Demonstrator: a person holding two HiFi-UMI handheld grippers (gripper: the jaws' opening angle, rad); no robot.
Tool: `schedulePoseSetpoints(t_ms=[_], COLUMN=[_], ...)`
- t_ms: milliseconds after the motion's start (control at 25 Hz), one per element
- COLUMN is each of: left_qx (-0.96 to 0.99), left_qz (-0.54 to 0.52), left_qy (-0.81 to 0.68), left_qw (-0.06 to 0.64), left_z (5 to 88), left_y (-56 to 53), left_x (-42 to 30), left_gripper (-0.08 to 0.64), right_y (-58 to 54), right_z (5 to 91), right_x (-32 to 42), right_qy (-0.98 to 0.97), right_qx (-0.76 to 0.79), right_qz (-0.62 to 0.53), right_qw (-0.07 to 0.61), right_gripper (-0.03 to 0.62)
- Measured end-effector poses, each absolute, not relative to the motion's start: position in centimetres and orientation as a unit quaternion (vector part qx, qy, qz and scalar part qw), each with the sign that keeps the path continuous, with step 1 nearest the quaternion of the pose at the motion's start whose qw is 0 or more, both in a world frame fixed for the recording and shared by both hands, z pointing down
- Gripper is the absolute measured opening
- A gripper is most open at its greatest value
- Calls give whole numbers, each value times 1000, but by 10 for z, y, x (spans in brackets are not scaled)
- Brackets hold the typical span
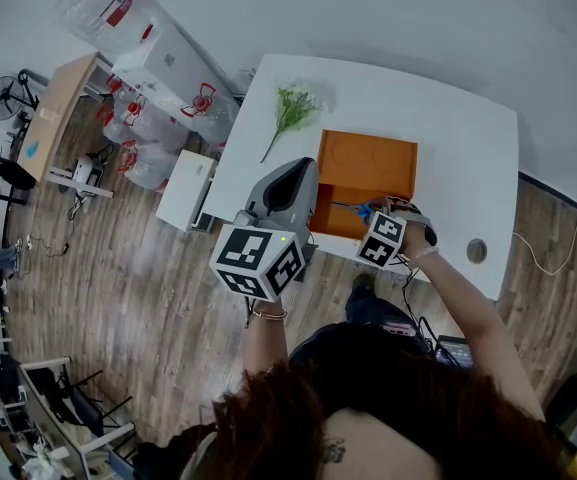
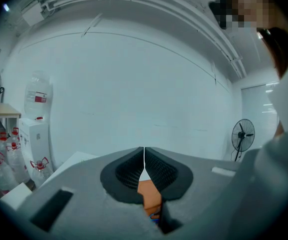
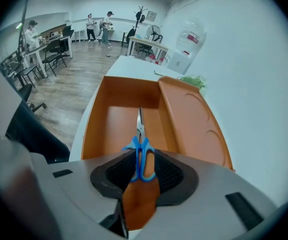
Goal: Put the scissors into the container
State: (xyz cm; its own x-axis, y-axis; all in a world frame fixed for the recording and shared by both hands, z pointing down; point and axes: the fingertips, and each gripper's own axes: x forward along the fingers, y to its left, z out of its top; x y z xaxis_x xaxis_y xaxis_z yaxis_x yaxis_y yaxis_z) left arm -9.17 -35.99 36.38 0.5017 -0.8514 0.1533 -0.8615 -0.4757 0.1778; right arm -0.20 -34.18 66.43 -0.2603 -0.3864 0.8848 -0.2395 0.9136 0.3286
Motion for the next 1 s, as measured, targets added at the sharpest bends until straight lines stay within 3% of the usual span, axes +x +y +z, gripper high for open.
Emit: schedulePoseSetpoints(t_ms=[1000], left_qx=[876], left_qz=[12], left_qy=[-474], left_qw=[84], left_z=[341], left_y=[-311], left_x=[-68], left_gripper=[21], right_y=[-342], right_z=[514], right_x=[26], right_qy=[-832], right_qx=[474], right_qz=[50], right_qw=[283], right_gripper=[34])
